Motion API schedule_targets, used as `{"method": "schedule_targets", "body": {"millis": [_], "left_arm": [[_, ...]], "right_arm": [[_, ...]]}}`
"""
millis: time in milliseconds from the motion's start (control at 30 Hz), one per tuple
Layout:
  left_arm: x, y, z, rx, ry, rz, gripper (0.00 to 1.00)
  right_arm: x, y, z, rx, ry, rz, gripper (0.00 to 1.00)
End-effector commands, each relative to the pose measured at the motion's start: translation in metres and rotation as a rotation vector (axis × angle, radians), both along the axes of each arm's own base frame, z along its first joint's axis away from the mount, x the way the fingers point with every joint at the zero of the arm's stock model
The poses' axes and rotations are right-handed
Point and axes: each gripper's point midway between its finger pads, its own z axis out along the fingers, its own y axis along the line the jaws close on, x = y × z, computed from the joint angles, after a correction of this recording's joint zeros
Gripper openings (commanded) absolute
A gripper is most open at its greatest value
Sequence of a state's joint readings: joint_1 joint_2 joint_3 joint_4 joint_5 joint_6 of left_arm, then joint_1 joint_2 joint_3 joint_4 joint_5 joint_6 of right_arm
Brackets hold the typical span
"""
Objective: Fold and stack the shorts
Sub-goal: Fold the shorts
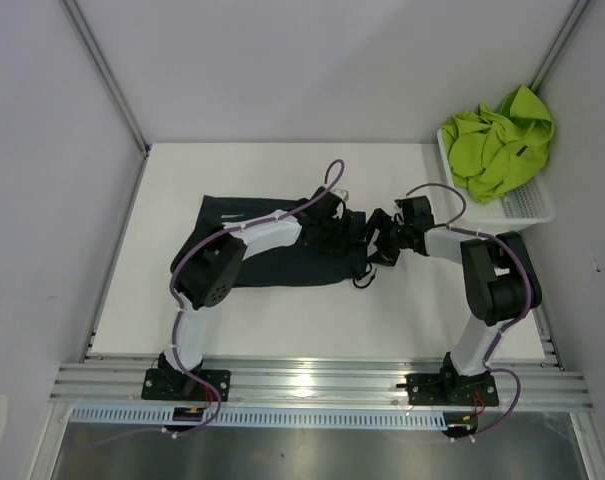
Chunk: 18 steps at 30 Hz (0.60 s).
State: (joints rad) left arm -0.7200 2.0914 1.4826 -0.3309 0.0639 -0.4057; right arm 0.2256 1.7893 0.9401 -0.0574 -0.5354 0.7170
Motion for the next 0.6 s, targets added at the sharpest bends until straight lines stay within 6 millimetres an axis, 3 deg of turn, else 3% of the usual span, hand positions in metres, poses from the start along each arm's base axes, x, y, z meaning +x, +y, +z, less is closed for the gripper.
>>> {"method": "schedule_targets", "body": {"millis": [0,133,333,567], "left_arm": [[-0.007,0.021,-0.028,0.124,0.046,-0.017,0.72],[-0.013,0.028,-0.04,0.16,0.061,-0.023,0.71],[-0.021,0.024,-0.04,0.15,0.047,-0.035,0.7],[-0.027,0.026,-0.041,0.167,0.026,-0.024,0.7]], "right_arm": [[-0.011,-0.002,-0.01,-0.015,0.026,-0.04,0.8],[-0.019,-0.001,-0.018,-0.031,0.033,-0.036,0.81],[-0.025,0.003,-0.029,0.0,0.045,-0.022,0.81],[-0.048,-0.01,-0.023,0.0,0.082,-0.047,0.81]]}}
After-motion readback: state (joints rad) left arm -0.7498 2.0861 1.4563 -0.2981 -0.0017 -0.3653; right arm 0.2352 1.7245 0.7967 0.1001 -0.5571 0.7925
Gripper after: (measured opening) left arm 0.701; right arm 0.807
